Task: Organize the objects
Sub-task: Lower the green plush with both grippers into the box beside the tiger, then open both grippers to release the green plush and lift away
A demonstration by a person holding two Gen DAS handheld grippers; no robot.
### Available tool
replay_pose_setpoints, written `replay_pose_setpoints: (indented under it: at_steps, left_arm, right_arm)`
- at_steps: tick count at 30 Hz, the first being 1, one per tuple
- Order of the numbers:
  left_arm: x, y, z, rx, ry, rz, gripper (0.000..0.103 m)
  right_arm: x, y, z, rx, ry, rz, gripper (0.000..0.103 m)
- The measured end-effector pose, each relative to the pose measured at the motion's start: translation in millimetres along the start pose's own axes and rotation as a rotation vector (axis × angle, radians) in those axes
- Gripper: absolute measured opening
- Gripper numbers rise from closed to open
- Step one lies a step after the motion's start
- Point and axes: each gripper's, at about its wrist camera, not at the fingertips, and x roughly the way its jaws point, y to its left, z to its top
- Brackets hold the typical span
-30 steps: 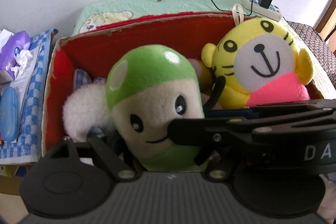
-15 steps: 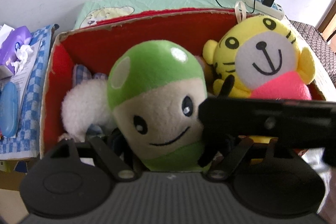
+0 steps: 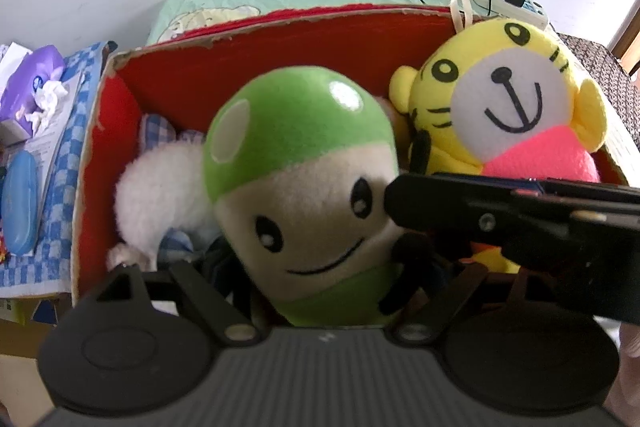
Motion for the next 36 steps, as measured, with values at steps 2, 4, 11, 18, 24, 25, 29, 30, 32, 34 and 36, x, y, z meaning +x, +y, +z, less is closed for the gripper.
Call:
replay_pose_setpoints:
  at_steps: [2,4,11,18,24,25,29,30,32,34,36]
  left_arm:
    - [0,1,0,-0.004,0.002,-0.002,0.089]
    - [0,0,0,-0.001,0.005,0.004,0.089]
    - [-5,-5,2,0.002,-0.002,0.011,0.087]
    - [-12,-7,0,-0.004,-0.015,0.034,0.086]
    - [-23,-13,-4,0.012,-0.043,0.073,0.089]
    - [-25,-15,-5,0.018,-0.048,0.080,0.089]
    - [-33,-21,-8,0.028,-0.070,0.093,0.089]
    - [-35,-22,-9,0.029,-0.075,0.096,0.090]
    - [-38,-24,-10,0.031,-0.083,0.109,0.090]
    - [-41,-26,-12,0.030,-0.086,0.113,0.090]
    - [-45,-28,-14,0.030,-0.096,0.125,0.090]
  right_arm:
    - [0,0,0,0.001,0.002,-0.003,0.033]
    - [0,1,0,-0.003,0.007,-0.011,0.033]
    - [-9,0,0,0.005,-0.009,-0.005,0.033]
    - [-16,2,-2,-0.014,-0.023,-0.028,0.033]
    - [-22,6,-9,-0.039,-0.036,-0.058,0.032]
    - [-23,7,-10,-0.039,-0.038,-0.058,0.032]
    - [-30,6,-14,-0.024,-0.048,-0.054,0.032]
    - [-32,5,-15,-0.017,-0.051,-0.052,0.032]
    - [-36,4,-16,-0.002,-0.052,-0.048,0.032]
    - [-41,4,-19,-0.001,-0.063,-0.050,0.032]
    - [-46,4,-21,0.000,-0.075,-0.054,0.032]
